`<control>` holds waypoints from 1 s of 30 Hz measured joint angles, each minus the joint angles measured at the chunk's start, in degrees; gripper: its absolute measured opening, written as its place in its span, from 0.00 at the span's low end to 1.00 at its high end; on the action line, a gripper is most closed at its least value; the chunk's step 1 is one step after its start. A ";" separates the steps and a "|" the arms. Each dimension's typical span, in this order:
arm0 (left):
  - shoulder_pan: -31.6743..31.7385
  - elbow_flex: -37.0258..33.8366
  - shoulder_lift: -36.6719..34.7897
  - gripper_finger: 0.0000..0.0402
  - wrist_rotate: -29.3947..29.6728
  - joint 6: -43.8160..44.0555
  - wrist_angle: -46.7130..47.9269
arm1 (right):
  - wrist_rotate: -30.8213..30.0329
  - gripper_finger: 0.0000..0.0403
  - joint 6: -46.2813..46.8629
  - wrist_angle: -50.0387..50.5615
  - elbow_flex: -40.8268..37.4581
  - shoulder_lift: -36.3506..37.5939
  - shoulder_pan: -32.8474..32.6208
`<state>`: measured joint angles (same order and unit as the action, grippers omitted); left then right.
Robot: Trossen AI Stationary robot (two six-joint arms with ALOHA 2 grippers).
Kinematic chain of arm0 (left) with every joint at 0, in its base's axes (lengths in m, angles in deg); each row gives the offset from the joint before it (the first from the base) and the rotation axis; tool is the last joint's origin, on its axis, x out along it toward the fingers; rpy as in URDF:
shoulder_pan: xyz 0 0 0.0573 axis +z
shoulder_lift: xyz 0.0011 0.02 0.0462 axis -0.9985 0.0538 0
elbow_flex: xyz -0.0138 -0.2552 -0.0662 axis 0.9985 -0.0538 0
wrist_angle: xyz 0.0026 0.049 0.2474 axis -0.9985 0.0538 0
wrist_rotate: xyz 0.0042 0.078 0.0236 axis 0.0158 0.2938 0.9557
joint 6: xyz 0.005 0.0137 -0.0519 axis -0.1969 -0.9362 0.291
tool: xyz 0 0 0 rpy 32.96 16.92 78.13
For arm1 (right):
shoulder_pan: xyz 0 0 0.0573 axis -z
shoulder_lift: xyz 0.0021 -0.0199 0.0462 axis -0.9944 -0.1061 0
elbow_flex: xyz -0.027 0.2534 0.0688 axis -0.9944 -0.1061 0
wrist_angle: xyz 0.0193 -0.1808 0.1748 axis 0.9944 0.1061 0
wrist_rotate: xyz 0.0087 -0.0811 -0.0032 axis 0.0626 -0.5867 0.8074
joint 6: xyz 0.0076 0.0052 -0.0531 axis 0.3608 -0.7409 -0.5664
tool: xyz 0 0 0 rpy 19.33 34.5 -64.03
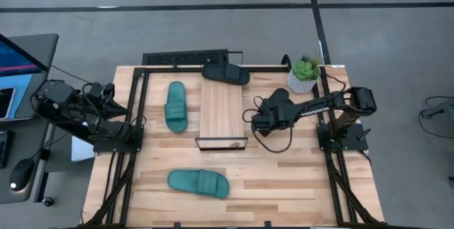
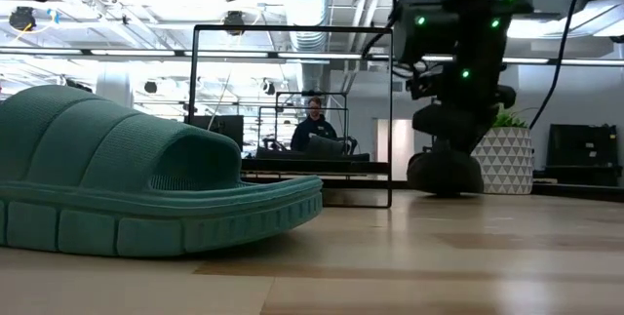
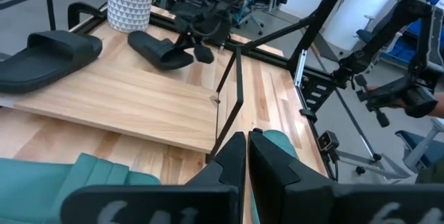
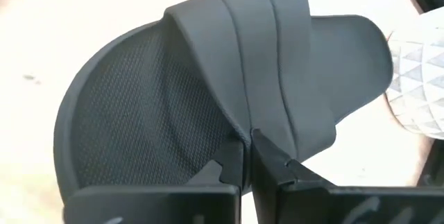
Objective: Pick and place slides into the shelf
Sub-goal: Put the black slides on the shelf
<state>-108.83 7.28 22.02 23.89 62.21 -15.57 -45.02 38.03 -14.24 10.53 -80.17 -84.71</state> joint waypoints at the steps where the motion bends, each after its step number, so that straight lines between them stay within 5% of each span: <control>1: -0.01 -0.01 0.00 0.02 0.02 -0.02 0.00 | -0.02 0.00 0.72 0.32 0.01 0.36 -0.80; 30: -0.02 -0.01 0.00 0.02 2.71 0.06 -0.54 | 1.27 0.00 9.94 20.82 4.78 13.03 -20.62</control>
<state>-108.85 7.27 22.02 26.60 62.27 -16.11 -43.75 47.97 6.59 15.31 -67.14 -105.33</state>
